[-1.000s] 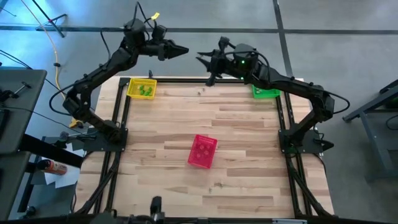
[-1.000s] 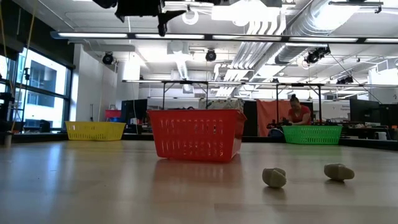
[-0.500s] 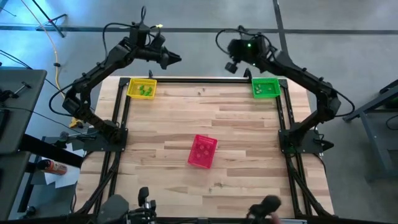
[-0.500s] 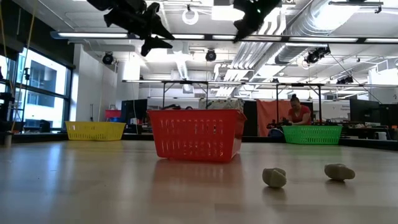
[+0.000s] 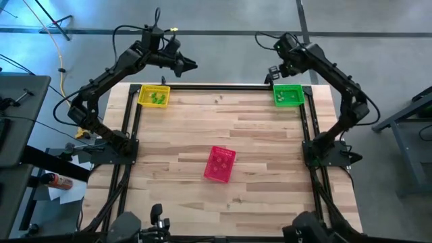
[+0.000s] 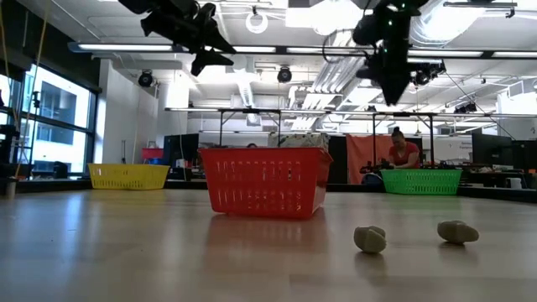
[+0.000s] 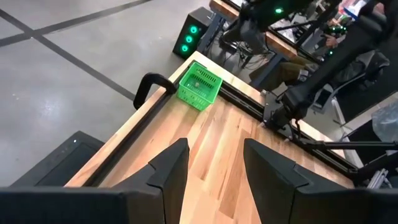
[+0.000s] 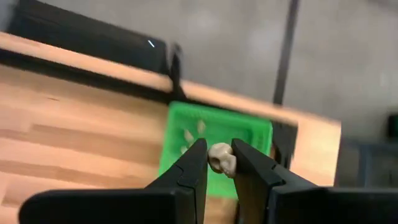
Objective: Sort Halloween decoration
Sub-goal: Put the white skull toy into the green bin
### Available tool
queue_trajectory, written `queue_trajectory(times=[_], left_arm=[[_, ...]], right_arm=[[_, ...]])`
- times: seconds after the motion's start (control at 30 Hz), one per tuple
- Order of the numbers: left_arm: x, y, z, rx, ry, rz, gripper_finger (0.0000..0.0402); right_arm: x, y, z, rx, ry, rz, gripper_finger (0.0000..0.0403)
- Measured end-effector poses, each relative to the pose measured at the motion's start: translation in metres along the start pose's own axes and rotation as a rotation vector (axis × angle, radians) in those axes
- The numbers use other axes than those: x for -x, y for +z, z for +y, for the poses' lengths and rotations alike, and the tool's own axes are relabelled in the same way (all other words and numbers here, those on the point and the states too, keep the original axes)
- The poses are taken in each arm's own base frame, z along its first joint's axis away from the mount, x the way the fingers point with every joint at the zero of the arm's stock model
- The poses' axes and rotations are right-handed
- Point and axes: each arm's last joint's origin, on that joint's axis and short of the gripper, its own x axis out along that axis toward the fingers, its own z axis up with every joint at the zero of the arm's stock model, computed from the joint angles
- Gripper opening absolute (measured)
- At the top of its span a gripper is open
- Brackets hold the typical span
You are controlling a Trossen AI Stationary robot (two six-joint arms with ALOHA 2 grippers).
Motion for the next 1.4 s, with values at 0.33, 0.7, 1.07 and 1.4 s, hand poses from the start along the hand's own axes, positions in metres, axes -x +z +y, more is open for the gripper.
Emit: queue_trajectory(times=[0.33,0.7,1.07,1.4], left_arm=[[-0.001,-0.007,0.000,-0.007,-0.001,0.061,0.0145],[0.000,-0.012,0.000,0.013,0.001,0.102,0.0145],[0.000,-0.012,0.000,0.026,0.002,0.099,0.0145],[-0.001,-0.011,0.000,0.024,0.030,0.092,0.0145]], right_arm=[[-0.069,0.001,0.005,-0.081,-0.122,0.322,0.0061],[-0.142,0.005,0.011,0.000,-0.128,0.504,0.0061],[-0.167,-0.015,-0.023,-0.127,-0.037,0.545,0.0061],[-0.178,-0.018,-0.019,-0.188,0.022,0.457,0.0061]])
